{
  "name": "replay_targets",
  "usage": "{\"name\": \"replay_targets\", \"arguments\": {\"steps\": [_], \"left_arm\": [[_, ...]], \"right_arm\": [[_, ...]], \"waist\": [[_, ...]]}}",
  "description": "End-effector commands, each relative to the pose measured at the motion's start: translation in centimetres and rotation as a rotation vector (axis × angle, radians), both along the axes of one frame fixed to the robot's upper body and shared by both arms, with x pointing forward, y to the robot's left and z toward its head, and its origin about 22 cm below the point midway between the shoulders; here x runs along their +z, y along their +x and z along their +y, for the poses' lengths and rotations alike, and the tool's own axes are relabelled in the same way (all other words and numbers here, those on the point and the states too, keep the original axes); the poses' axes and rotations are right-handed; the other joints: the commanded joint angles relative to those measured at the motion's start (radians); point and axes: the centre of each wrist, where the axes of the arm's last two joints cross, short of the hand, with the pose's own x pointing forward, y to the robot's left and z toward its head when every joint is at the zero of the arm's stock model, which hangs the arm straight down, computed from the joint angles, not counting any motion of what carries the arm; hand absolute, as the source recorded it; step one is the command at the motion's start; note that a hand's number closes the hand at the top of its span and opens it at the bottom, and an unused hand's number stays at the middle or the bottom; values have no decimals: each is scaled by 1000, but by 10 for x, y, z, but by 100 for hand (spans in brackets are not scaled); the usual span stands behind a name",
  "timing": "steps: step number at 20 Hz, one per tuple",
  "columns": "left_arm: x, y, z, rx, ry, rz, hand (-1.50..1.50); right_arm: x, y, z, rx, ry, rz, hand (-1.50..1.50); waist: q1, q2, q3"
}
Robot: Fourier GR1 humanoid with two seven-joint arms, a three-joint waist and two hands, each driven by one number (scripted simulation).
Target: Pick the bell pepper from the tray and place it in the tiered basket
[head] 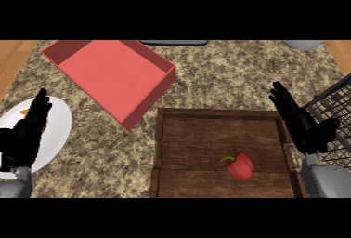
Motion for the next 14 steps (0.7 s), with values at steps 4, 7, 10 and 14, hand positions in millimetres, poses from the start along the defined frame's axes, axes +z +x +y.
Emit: {"name": "replay_targets", "arguments": {"steps": [4, 7, 10, 14], "left_arm": [[8, 19, -50, -116, -68, -119, 0], [7, 18, -58, -135, -111, -122, 0], [17, 28, -103, -209, -155, -155, 0], [7, 18, -129, -220, -151, -156, 0]], "right_arm": [[63, 42, 67, 588, 239, -223, 150], [14, 27, 69, 194, 780, -236, 150], [29, 47, 78, 859, 449, -44, -150], [37, 55, 46, 1138, 475, -58, -150]], "waist": [[25, -22, 21], [-30, 3, 63], [31, -10, 22], [24, -18, 22]]}}
